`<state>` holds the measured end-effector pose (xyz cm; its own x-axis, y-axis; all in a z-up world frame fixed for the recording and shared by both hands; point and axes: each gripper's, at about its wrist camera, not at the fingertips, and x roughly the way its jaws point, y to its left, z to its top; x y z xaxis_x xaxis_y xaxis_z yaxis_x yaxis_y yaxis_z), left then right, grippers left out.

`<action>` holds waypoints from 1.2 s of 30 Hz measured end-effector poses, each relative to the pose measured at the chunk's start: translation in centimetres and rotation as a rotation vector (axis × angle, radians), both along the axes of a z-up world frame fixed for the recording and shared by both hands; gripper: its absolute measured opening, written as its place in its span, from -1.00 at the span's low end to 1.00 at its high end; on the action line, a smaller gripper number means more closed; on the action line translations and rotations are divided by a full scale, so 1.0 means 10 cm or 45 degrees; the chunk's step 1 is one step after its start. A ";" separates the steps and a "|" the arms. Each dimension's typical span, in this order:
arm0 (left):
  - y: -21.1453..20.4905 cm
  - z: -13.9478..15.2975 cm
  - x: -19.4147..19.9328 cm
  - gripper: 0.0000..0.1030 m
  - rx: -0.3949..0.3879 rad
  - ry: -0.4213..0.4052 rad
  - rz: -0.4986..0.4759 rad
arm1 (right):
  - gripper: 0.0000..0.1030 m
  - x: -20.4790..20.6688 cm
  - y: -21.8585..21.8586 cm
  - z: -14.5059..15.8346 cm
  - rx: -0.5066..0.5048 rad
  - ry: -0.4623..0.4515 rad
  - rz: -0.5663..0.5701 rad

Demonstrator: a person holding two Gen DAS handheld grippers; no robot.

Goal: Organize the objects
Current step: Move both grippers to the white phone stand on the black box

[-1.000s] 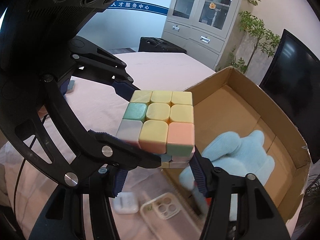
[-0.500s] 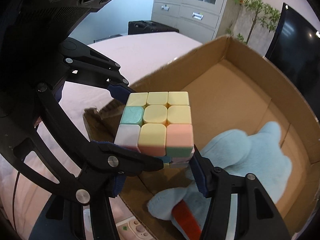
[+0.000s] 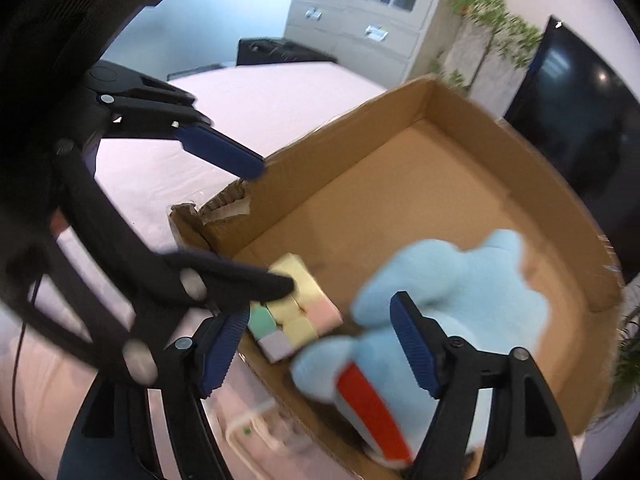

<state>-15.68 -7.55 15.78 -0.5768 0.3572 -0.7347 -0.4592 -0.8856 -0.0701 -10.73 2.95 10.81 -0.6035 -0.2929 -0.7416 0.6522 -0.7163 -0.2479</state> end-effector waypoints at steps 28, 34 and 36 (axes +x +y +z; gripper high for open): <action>1.54 -0.51 1.34 0.91 0.030 -0.233 -0.453 | 0.33 1.25 2.19 -0.52 -0.378 -0.209 -0.269; 1.24 -0.81 1.57 0.91 0.039 -0.340 -0.433 | 0.13 1.73 1.86 -0.61 -0.316 -0.164 0.002; 1.17 -0.94 1.69 0.91 0.013 -0.375 -0.427 | 0.07 1.90 1.72 -0.64 -0.282 -0.148 0.046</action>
